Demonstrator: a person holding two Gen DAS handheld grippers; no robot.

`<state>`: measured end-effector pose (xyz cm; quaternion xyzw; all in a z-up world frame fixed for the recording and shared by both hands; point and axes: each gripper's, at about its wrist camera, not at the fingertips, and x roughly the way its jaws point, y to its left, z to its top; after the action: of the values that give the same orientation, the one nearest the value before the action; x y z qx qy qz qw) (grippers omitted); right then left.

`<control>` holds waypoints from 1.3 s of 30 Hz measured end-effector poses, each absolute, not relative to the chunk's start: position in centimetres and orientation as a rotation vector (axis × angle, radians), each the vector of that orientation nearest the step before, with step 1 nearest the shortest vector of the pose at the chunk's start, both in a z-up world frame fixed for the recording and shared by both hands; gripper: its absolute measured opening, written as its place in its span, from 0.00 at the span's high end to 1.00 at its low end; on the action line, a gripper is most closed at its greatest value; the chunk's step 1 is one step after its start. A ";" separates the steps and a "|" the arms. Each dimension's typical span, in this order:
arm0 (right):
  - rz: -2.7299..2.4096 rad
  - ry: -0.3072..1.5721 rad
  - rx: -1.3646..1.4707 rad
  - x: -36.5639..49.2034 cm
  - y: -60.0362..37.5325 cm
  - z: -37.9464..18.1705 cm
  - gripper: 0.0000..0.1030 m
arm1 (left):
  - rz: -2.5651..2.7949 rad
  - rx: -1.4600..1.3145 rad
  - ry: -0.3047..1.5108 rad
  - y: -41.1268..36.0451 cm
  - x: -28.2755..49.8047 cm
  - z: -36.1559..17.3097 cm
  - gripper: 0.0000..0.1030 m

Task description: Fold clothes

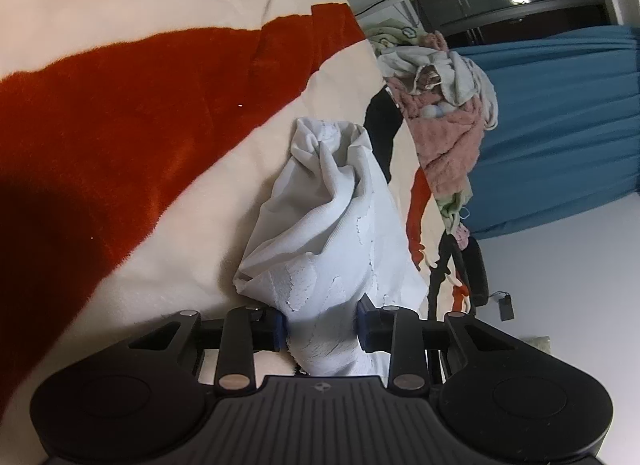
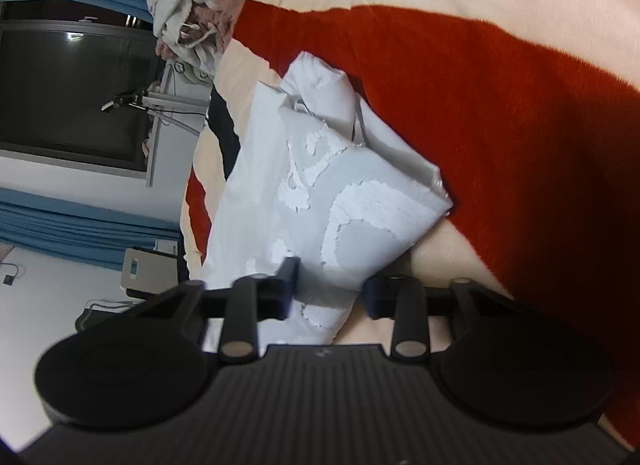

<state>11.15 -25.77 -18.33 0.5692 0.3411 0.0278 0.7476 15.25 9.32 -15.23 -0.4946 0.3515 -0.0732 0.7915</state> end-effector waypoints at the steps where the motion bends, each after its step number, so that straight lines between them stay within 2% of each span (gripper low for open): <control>1: 0.055 0.739 1.230 11.0 -25.8 -18.2 0.75 | -0.165 -1.062 0.755 9.3 15.1 -15.0 0.71; 3: 0.046 0.722 1.201 10.6 -25.8 -17.7 0.81 | -0.181 -1.058 0.754 9.3 14.9 -14.6 0.72; 7: 0.040 0.642 1.163 8.4 -26.3 -14.7 0.82 | -0.238 -1.087 0.783 9.0 14.0 -12.7 0.74; 14: -0.026 0.571 1.185 5.9 -30.2 -8.4 0.83 | -0.343 -1.080 0.913 4.5 15.9 -5.9 0.74; 18: -0.104 0.568 1.216 7.1 -34.6 -5.6 0.82 | -0.380 -1.041 1.027 -0.8 21.5 -2.7 0.74; 22: -0.164 0.556 1.207 12.3 -40.1 -4.0 0.82 | -0.414 -0.937 1.065 -7.7 29.2 -0.5 0.75; 25: -0.183 0.512 1.155 17.2 -43.9 -2.6 0.82 | -0.454 -0.889 1.023 -12.6 35.5 1.1 0.77; 30: -0.137 0.298 1.007 24.3 -49.3 0.8 0.82 | -0.647 -0.856 0.838 -18.7 42.7 3.0 0.77; 34: -0.165 0.252 0.868 26.6 -50.8 -2.3 0.82 | -0.657 -0.723 0.805 -21.9 44.7 -0.3 0.77; 39: -0.237 0.495 0.893 28.2 -51.0 -13.5 0.82 | -0.607 -0.463 0.934 -23.7 44.1 -9.7 0.78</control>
<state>28.20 -50.97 -13.46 0.4263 0.2361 -0.1133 0.8658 44.14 -23.72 -9.66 -0.2179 0.4394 -0.2853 0.8235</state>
